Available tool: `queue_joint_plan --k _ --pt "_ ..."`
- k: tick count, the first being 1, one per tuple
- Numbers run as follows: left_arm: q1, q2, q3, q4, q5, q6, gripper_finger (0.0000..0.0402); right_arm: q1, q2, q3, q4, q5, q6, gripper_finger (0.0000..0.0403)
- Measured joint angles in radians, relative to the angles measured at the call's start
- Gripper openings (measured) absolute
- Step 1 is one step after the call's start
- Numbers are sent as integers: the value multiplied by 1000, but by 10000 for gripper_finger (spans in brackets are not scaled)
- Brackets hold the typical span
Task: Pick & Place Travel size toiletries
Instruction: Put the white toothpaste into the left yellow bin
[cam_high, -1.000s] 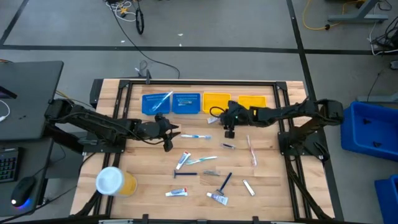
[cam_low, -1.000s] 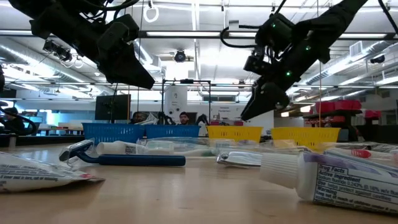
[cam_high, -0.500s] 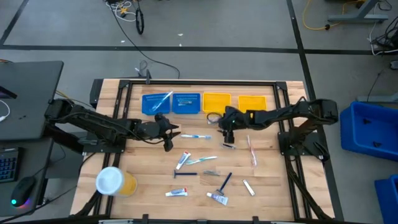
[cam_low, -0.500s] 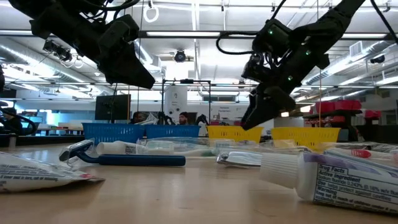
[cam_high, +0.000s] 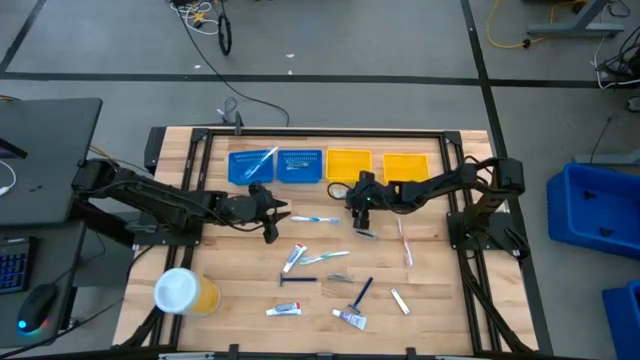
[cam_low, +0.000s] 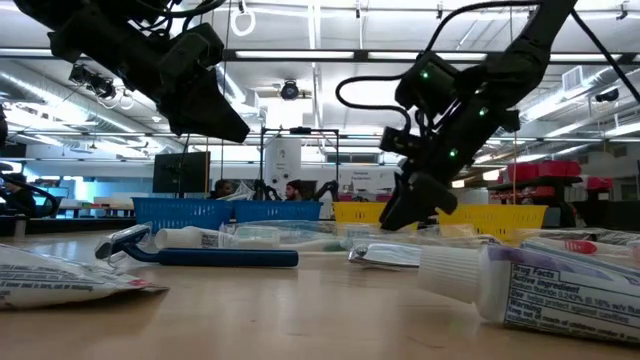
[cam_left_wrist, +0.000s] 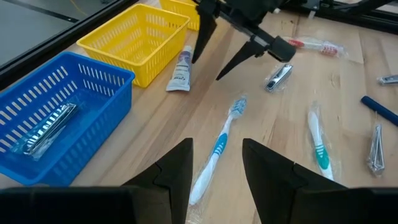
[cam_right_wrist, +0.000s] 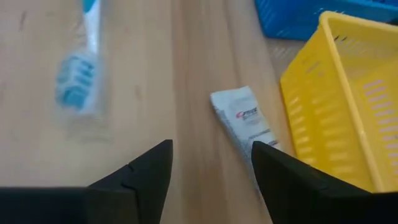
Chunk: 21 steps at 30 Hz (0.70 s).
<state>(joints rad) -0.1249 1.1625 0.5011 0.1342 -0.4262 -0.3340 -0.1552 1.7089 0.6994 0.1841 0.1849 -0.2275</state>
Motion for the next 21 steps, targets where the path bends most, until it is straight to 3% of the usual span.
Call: queue_joint_plan --k 8,21 --pt "0 0 0 0 0 0 146 -86 32 0 33 -12 -24 250" --pt "0 0 0 -1 0 22 146 -139 34 0 99 -58 -111 234"
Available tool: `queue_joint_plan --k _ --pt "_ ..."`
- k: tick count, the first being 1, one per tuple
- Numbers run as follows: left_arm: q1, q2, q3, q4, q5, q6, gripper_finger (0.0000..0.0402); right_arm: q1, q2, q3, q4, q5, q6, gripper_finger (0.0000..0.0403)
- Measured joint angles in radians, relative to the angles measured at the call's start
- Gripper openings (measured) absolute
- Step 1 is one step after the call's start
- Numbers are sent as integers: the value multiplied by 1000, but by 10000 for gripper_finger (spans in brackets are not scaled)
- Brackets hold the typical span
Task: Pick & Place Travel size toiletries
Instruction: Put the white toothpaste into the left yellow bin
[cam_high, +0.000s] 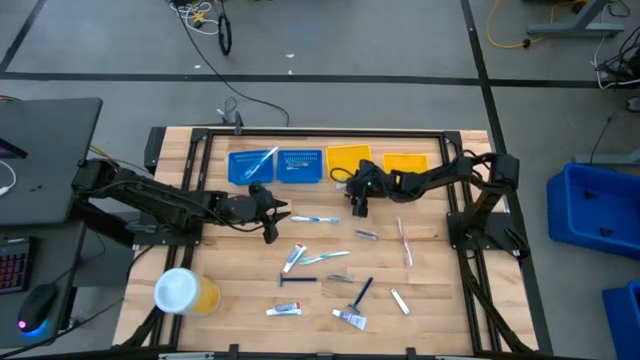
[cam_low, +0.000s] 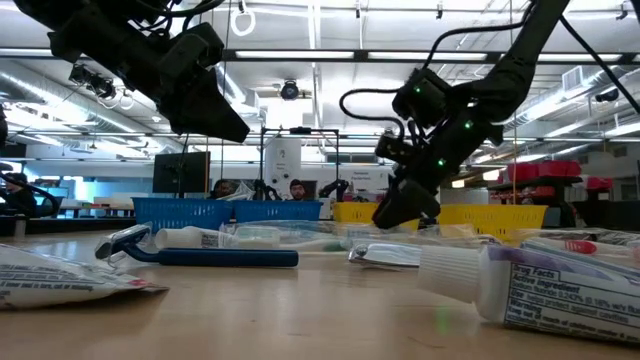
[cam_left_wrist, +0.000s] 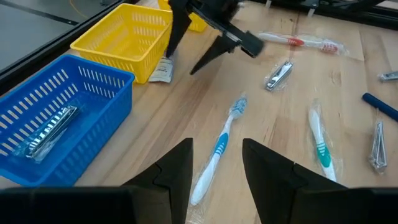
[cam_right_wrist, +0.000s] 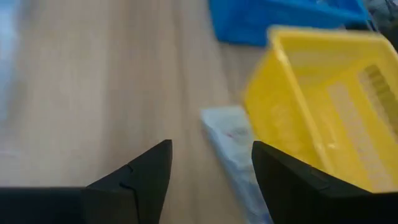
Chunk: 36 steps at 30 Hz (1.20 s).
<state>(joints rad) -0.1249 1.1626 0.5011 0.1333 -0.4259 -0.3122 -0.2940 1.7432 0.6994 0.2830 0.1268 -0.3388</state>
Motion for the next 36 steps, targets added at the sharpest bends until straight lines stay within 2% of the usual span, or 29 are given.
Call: queue_joint_plan --k 9,14,26,30,36 --pt "0 0 0 0 0 -1 146 -92 0 0 -1 -39 8 254" --pt "0 0 0 0 0 -1 146 -97 0 0 -18 -138 9 243" --pt "0 0 0 0 0 -6 146 -132 0 0 -66 -140 95 221" --pt "0 0 0 0 0 -6 146 -131 0 0 -79 -139 84 204" --pt "0 0 0 0 0 -6 146 -135 -3 2 -140 -164 64 148"
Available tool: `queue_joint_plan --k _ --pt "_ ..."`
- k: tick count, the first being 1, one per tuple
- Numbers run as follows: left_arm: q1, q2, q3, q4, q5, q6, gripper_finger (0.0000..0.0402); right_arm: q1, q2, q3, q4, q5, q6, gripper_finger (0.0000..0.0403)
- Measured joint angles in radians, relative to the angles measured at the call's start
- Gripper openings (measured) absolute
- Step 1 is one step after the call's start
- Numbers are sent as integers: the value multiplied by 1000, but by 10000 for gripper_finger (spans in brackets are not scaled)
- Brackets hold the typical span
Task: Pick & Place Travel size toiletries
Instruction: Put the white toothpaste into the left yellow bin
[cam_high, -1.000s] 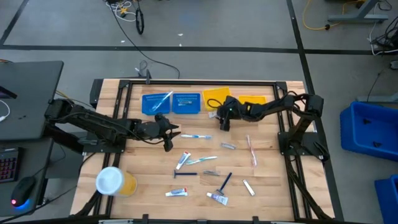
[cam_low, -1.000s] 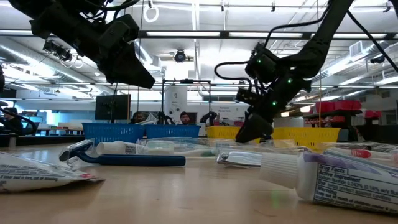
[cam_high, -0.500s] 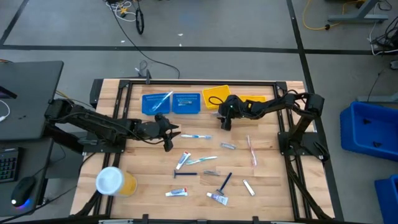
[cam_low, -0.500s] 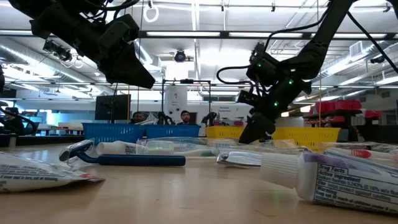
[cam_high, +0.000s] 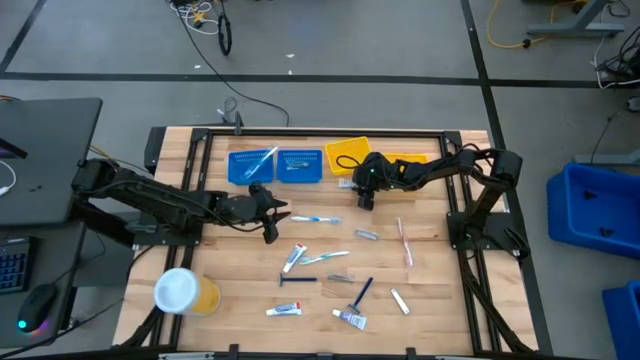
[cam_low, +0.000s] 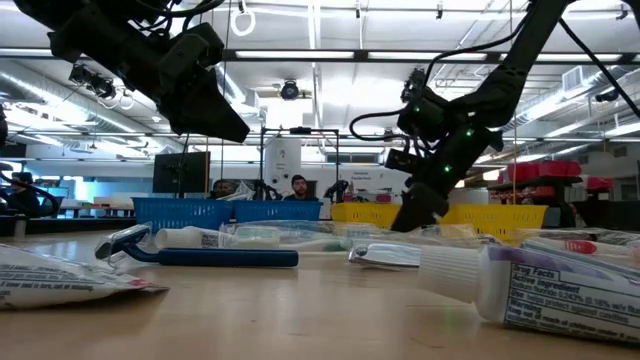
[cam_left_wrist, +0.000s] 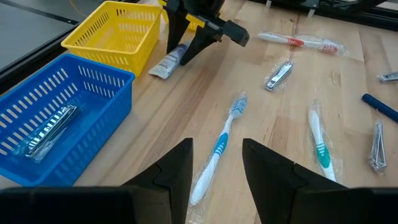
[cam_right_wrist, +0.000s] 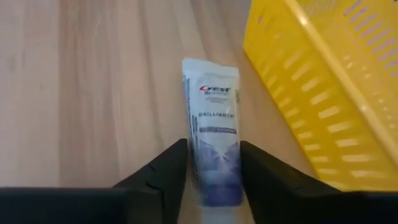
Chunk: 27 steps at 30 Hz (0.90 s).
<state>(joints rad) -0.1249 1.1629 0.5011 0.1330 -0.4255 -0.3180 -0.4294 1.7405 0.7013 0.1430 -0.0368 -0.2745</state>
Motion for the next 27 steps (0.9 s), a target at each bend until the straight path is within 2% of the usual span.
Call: queue_joint_plan --k 4,15,23,27 --pt "0 0 0 0 0 0 146 -3 -1 1 -18 -41 17 122" --pt "0 0 0 0 0 0 146 53 0 -1 12 -53 53 91" --pt "0 0 0 -2 0 0 146 112 -94 14 -9 -57 44 100" --pt "0 0 0 -3 0 0 146 127 -173 63 -73 49 -22 92"
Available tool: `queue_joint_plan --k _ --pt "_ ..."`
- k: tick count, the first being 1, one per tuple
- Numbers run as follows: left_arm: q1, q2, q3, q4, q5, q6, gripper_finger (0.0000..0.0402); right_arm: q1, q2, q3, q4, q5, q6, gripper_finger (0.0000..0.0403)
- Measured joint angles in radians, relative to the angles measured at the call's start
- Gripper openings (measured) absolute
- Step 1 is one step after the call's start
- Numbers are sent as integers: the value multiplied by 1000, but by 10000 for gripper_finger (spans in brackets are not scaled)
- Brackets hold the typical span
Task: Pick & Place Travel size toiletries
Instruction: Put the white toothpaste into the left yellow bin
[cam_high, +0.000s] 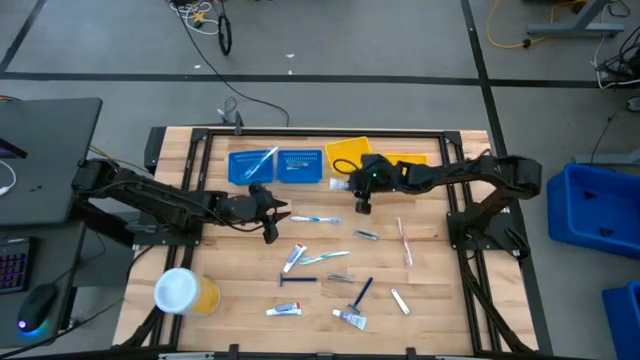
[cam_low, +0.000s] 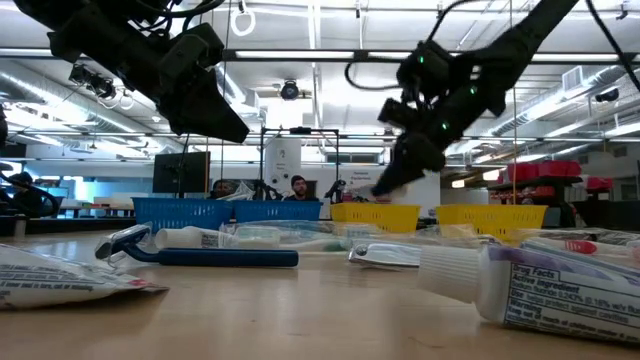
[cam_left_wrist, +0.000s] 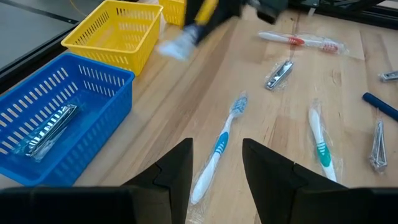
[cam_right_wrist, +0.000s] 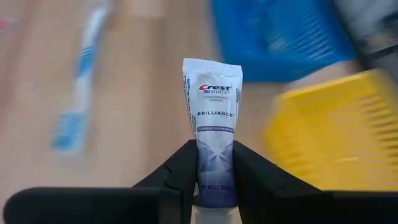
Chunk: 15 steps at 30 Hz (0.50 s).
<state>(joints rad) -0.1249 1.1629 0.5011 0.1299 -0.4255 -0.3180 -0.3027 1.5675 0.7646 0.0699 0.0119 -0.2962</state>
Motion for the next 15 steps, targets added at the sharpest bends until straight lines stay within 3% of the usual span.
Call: queue_joint_plan --k 5,10,15 --pt "0 0 0 2 0 0 146 -52 -47 72 -28 146 -140 94" --pt "0 0 0 2 0 -8 146 -164 -14 96 -41 80 -162 110" --pt "0 0 0 3 0 -15 146 -254 49 96 -64 2 -134 101"
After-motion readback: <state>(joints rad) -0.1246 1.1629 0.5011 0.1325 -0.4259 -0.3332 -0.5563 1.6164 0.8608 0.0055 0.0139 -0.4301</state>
